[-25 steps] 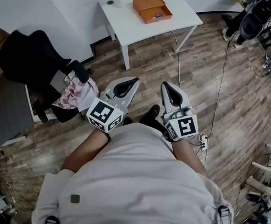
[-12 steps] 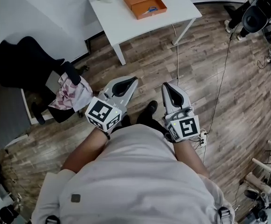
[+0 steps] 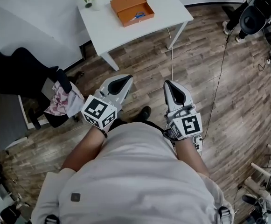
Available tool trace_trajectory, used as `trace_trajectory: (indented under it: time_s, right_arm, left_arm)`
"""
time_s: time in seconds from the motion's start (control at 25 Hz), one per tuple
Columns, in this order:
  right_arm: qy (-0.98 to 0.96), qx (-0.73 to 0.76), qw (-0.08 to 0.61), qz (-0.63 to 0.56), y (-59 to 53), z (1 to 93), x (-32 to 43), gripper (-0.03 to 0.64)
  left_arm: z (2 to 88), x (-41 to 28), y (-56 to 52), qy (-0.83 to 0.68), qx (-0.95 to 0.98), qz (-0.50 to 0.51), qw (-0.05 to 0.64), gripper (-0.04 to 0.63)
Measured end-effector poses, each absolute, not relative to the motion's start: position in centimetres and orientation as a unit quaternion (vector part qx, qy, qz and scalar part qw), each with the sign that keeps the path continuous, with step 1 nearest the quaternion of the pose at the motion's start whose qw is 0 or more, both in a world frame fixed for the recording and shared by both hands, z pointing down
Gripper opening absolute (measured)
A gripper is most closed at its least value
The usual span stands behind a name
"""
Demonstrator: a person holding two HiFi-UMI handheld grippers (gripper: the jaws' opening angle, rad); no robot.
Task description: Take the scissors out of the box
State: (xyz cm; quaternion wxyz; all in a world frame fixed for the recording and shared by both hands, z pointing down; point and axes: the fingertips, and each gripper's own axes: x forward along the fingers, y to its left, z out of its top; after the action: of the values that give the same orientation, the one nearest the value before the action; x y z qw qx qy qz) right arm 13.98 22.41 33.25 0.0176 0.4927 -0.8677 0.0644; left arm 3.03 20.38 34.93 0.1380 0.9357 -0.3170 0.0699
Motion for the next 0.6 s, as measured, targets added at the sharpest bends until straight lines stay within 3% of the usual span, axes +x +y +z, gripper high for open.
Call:
trace_trajectory:
  time_s: [0.6]
  right_arm:
    - [-0.876,0.477,0.011,0.072,19.8,33.0,18.3,0.011]
  left_arm:
    - [33.3,7.3,16.5,-0.316,0.939,0.068,0.114,0.003]
